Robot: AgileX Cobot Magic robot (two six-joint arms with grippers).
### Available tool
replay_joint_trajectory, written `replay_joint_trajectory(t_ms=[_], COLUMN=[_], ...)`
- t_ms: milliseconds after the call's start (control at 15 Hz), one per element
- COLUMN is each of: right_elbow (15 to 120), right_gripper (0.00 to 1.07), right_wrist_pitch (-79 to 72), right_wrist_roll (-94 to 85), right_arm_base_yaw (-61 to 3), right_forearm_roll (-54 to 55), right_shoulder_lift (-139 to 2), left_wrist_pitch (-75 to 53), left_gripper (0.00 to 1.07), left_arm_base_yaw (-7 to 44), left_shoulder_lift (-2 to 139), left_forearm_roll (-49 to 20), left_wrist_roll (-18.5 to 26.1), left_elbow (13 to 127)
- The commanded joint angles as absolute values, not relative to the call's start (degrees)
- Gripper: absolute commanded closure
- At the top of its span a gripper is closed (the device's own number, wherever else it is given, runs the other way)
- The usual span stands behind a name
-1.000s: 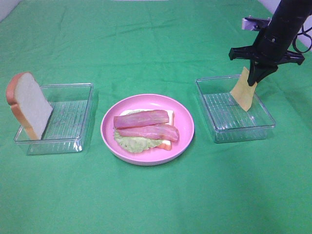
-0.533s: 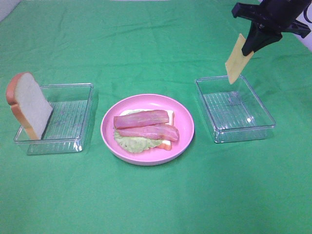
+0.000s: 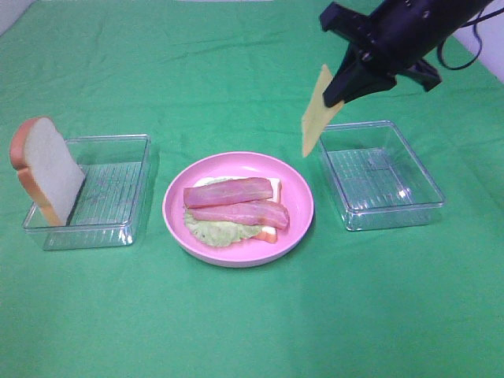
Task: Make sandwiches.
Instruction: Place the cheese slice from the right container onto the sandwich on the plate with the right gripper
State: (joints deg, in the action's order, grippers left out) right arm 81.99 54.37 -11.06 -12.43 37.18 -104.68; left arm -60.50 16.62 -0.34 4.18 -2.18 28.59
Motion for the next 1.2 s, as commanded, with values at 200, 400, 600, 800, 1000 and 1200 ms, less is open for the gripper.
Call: replay_joint_trajectory(t_ms=[200,400,600,800,1000,1200], right_elbow=[78.9,78.9,78.9,78.9,78.8,78.8], right_gripper=[1.07,1.07,1.07,1.07,1.07,1.07], right_wrist_pitch=[43.0,40.0,40.9,41.0,40.5,40.3], right_wrist_roll=[-14.2,-19.8,-25.6,-26.8,-25.8,-16.6], right_arm_base_yaw=[-22.3,-25.8,-26.2,-26.2,-26.0,-26.0], right_forearm_roll=[47.4,58.8,67.8,69.2,64.6,51.6], right_shoulder_lift=[-108.2,-112.2,-116.6,-119.3,-120.4,-120.3], left_wrist_pitch=[-59.8,-59.8,-59.8,-59.8,-59.8,-59.8], left_gripper=[0.23,0.23,0.23,0.23,0.23,0.23], left_arm_base_yaw=[16.8,16.8,16.8,16.8,16.8,16.8], left_shoulder_lift=[-1.5,-1.5,-1.5,-1.5,-1.5,-1.5], left_forearm_roll=[4.2,4.2,4.2,4.2,4.2,4.2], left_wrist_roll=[-2.4,-2.4,-2.4,-2.4,-2.4,-2.4], left_elbow=[28.5,28.5,28.5,28.5,28.5,28.5])
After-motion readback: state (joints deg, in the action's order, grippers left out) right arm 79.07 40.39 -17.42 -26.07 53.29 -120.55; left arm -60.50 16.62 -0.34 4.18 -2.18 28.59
